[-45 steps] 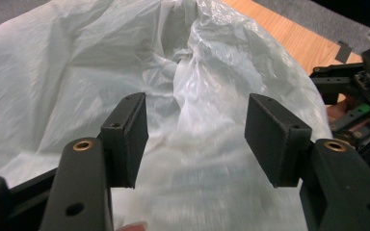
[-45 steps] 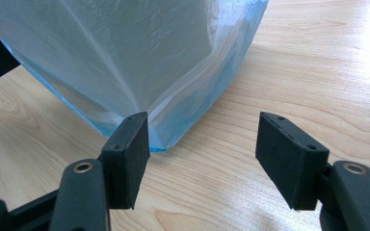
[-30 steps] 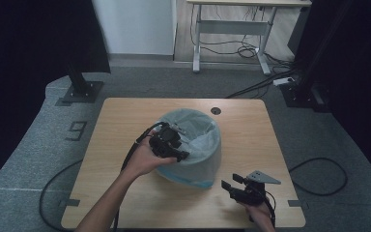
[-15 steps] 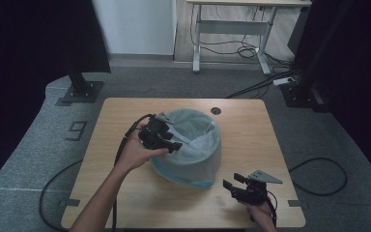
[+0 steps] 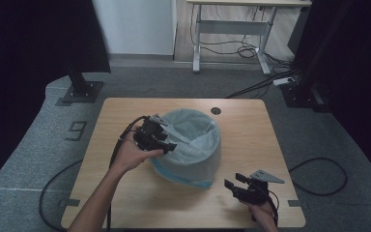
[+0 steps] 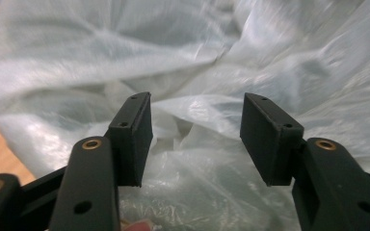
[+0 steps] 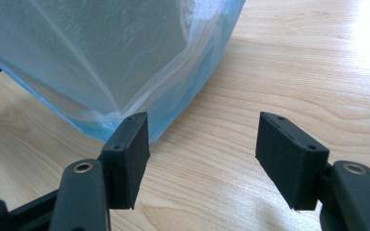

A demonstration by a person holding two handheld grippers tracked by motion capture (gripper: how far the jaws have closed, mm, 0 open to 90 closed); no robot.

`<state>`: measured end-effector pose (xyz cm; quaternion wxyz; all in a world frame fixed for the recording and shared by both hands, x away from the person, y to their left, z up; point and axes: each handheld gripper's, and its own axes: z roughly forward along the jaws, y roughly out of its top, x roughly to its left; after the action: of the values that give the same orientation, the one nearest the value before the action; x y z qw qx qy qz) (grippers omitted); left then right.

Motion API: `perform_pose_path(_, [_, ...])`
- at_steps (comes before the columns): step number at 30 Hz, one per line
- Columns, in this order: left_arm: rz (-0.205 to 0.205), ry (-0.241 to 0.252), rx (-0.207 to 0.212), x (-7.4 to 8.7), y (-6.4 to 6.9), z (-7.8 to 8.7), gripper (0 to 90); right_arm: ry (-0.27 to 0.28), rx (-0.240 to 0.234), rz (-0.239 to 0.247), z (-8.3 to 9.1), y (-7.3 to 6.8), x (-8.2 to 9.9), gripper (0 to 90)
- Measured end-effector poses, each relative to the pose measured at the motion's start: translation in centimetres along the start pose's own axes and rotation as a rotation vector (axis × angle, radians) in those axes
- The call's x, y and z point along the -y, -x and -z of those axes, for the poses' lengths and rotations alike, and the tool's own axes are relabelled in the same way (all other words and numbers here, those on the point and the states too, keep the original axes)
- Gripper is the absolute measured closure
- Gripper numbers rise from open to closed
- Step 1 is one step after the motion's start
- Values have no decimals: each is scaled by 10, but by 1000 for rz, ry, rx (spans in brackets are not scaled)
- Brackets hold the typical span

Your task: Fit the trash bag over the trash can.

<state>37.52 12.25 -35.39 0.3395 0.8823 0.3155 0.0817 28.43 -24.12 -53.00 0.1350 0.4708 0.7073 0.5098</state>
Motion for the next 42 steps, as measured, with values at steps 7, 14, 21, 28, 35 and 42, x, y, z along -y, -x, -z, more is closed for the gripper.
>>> perform_pose_path(7, [-10, 179, -17, 18, 10, 25, 407, 11, 5, -11, 3, 3, 0, 355])
perform_pose_path(14, [-1, 249, -1, 44, 13, 45, 400, 9, 15, -16, 6, 5, 2, 355])
perform_pose_path(21, [22, 291, 2, 75, 11, 57, 393, 10, 17, -27, 9, 8, 9, 354])
perform_pose_path(28, [64, 307, 6, 118, 7, 62, 385, 10, 15, -8, 6, 4, 11, 352])
perform_pose_path(35, [96, 293, -45, 150, 4, 57, 387, 2, 25, -8, 6, 5, 13, 352])
perform_pose_path(42, [137, 254, -63, 172, -2, 42, 386, -2, 28, -8, 5, 7, 14, 352])
